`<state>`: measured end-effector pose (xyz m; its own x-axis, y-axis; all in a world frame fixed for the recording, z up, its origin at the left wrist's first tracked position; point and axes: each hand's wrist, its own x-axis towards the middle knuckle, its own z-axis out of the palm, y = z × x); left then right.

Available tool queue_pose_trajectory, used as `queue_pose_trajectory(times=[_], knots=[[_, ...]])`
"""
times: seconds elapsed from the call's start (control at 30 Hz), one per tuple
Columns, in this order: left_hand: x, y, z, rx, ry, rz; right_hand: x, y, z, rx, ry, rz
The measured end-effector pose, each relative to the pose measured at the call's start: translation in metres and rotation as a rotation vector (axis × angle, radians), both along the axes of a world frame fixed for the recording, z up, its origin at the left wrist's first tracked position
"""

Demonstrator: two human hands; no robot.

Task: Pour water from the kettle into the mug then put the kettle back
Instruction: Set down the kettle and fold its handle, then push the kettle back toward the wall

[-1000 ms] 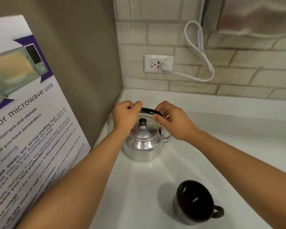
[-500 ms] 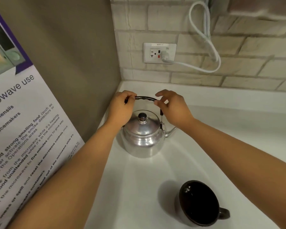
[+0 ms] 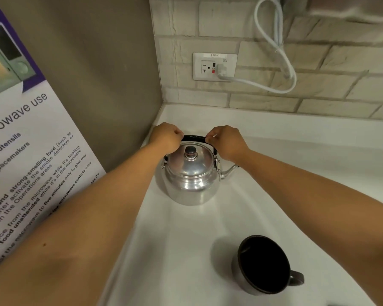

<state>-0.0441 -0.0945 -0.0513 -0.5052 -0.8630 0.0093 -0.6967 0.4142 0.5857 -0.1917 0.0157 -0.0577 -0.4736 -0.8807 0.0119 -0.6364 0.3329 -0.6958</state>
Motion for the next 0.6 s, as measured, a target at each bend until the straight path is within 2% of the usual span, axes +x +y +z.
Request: queue_pose_trajectory(times=[0.13,0.23,0.4,0.5,0.6], knots=[[0.003,0.012,0.013,-0.031,-0.053,-0.002,0.001,0.008,0.009,0.056,0.006,0.043],[0.010,0.028,0.037,-0.054,0.116,0.034,0.006,0.027,0.026,0.004,0.017,0.034],[0.044,0.092,0.069,-0.180,0.435,-0.025,0.031,0.099,0.060,-0.231,0.027,0.011],[0.075,0.146,0.052,-0.315,0.470,-0.088,0.047,0.171,0.063,-0.326,0.044,-0.013],[0.108,0.196,0.006,-0.359,0.395,-0.150,0.058,0.254,0.034,-0.372,0.043,-0.200]])
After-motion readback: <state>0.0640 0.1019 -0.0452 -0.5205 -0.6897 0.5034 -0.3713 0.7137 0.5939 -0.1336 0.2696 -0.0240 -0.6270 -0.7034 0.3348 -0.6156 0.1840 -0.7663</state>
